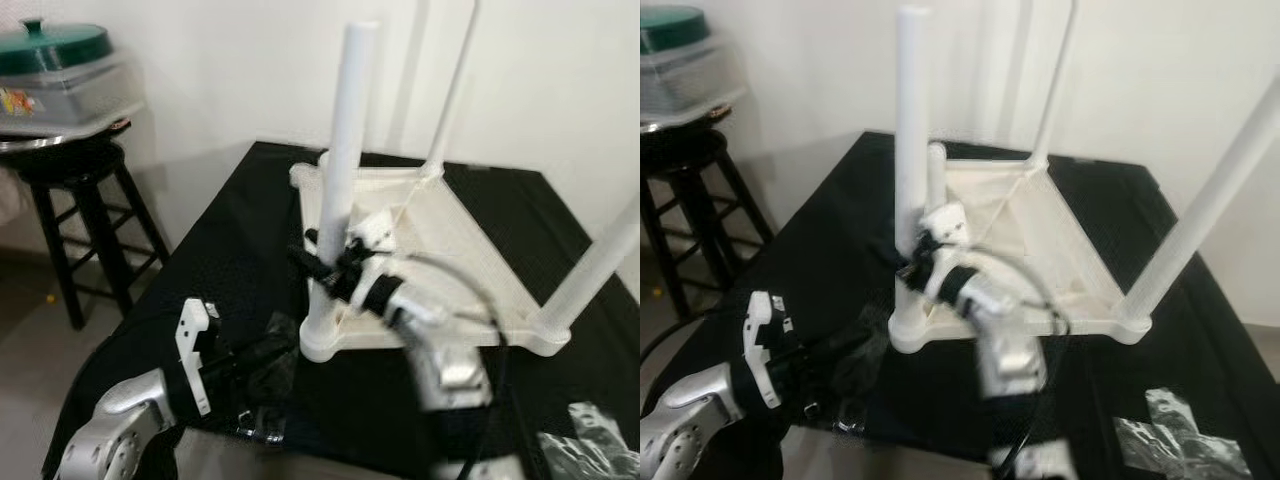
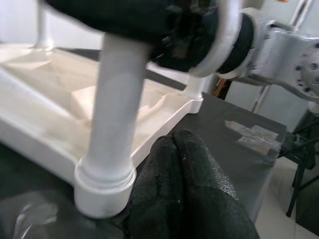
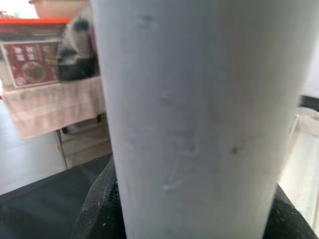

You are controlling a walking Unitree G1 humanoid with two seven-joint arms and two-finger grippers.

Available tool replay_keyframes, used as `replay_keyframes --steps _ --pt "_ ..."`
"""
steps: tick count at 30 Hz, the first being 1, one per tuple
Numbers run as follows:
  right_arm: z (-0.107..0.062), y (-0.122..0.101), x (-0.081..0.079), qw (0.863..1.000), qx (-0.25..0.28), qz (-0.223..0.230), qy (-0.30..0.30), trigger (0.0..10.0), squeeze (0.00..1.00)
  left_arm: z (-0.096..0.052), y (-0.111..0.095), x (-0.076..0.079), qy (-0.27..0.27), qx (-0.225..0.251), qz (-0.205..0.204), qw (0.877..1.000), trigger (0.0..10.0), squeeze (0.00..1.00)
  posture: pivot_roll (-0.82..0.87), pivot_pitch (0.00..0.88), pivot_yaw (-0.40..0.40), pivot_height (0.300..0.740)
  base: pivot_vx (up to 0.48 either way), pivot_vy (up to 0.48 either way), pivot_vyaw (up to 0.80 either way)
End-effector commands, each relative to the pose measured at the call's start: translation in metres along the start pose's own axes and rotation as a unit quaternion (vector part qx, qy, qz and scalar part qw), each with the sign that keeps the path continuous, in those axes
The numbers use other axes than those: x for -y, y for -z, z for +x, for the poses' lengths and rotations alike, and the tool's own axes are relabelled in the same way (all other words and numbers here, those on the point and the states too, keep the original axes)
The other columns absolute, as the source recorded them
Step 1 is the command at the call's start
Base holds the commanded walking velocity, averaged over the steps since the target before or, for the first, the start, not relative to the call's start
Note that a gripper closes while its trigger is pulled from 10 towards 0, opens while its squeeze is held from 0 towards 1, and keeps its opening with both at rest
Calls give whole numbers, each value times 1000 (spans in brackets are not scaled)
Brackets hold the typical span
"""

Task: Building children table

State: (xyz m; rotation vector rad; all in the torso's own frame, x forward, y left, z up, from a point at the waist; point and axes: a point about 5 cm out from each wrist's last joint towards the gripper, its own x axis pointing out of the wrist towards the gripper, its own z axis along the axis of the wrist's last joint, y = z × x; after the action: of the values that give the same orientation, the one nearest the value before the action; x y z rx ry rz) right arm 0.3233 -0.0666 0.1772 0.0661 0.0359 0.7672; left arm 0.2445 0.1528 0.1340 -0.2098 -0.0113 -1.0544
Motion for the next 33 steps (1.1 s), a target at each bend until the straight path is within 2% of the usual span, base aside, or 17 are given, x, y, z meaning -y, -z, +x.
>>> replay_keyframes --steps 1,6,7,8,9,10,12,13,14,15,18,19,20,21,28,29,33 --pt "-5 40 1 994 -87 60 5 0 0 -2 4 -2 2 -10 -11 1000 10000 0 -73 0 -39 740 0 0 0" --pt "-7 36 1 994 -91 52 13 0 0 -3 3 -1 -13 3 -9 1000 10000 0 -64 0 -43 740 0 0 0" --pt "-8 35 2 994 -93 53 24 9098 0 -2 3 -1 -14 3 -9 1000 10000 0 -63 0 -45 740 0 0 0" --pt "-7 27 5 995 -83 50 -8 10000 776 -2 3 -1 -14 2 -9 1000 10000 0 -59 0 -46 740 0 0 0" --pt "-6 22 7 996 -75 47 -33 10000 1000 -2 4 -1 -13 1 -9 1000 10000 0 -58 0 -46 740 0 0 0" --pt "-6 22 7 996 -75 47 -33 10000 1000 -2 4 -1 -13 1 -9 1000 10000 0 -58 0 -46 740 0 0 0" --pt "-5 -4 8 986 -35 10 -160 10000 1000 0 5 0 -8 -1 -10 1000 10000 0 -58 0 -46 740 0 0 0" --pt "-5 -4 8 986 -35 10 -160 10000 1000 0 5 0 -8 -1 -10 1000 10000 0 -58 0 -46 740 0 0 0" --pt "-6 -15 8 979 -20 -12 -204 10000 1000 0 5 0 -7 -2 -11 1000 10000 0 -57 0 -47 740 0 0 0" --pt "-8 -28 11 961 -10 -38 -275 10000 1000 1 5 0 -6 -2 -10 1000 10000 0 -48 0 -50 740 0 0 0" --pt "-8 -28 11 961 -10 -38 -275 10000 1000 1 5 0 -6 -2 -10 1000 10000 0 -48 0 -50 740 0 0 0" --pt "-10 -35 13 947 -8 -54 -317 10000 1000 1 6 0 -6 -2 -10 1000 10000 0 -48 0 -50 740 0 0 0" --pt "-7 -40 19 937 -18 -59 -343 10000 0 2 6 0 -7 -2 -10 1000 10000 0 -39 0 -56 740 0 0 0" --pt "-3 -44 26 931 -29 -59 -360 10000 0 2 7 1 -8 -1 -10 1000 10000 0 -32 0 -58 740 0 0 0" --pt "5 -48 35 928 -44 -40 -368 10000 0 2 8 2 -9 -2 -11 1000 10000 0 -23 0 -61 740 0 0 0" --pt "6 -48 37 928 -43 -30 -368 0 0 1 8 2 -9 -3 -11 1000 10000 0 -22 0 -62 740 0 0 0" --pt "4 -45 42 933 -29 -14 -359 0 0 1 8 3 -9 -3 -11 1000 10000 0 -23 0 -62 740 0 0 0"
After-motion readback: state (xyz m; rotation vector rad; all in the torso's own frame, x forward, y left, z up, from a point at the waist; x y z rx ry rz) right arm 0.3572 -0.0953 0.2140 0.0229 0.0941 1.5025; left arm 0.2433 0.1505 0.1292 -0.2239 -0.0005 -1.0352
